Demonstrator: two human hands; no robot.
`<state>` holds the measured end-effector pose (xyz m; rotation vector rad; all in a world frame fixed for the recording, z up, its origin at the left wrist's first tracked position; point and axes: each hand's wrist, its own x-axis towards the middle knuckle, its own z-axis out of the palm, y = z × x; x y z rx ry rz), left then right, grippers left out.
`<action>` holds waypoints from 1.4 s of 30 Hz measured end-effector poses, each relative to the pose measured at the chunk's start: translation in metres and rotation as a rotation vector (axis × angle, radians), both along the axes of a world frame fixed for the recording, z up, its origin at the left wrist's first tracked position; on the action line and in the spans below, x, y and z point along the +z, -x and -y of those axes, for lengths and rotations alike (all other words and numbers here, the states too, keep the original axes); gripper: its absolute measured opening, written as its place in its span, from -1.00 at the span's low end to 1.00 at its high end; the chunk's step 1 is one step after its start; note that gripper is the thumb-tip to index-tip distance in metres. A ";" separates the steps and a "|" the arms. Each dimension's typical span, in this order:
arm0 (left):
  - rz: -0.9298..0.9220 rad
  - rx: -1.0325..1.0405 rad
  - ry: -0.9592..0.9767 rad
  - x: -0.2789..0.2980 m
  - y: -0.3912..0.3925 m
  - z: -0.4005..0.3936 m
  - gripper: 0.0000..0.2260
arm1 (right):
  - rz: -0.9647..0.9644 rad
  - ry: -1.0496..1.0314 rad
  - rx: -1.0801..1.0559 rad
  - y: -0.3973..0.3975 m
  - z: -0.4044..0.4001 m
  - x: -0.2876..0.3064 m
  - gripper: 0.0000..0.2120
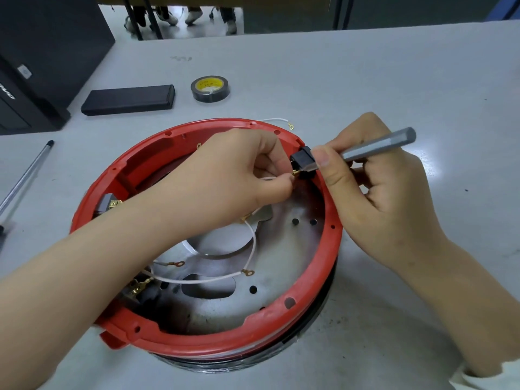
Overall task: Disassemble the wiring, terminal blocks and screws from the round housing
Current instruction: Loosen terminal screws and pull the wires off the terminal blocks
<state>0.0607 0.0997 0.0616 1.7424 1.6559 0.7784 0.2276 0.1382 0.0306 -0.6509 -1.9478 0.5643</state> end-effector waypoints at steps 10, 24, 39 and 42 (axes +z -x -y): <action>-0.026 0.004 -0.007 0.001 -0.001 0.001 -0.93 | 0.097 -0.038 0.051 -0.007 -0.006 0.000 -0.77; -0.025 0.000 -0.006 0.001 0.001 0.001 -0.94 | 0.039 -0.031 0.098 -0.006 -0.006 -0.001 -0.81; -0.008 -0.003 -0.004 0.002 0.001 0.001 -0.92 | 0.026 0.062 0.040 -0.004 -0.002 0.002 -0.78; -0.004 -0.009 0.000 0.002 0.002 0.001 -0.93 | 0.026 0.127 0.044 -0.006 0.000 0.005 -0.75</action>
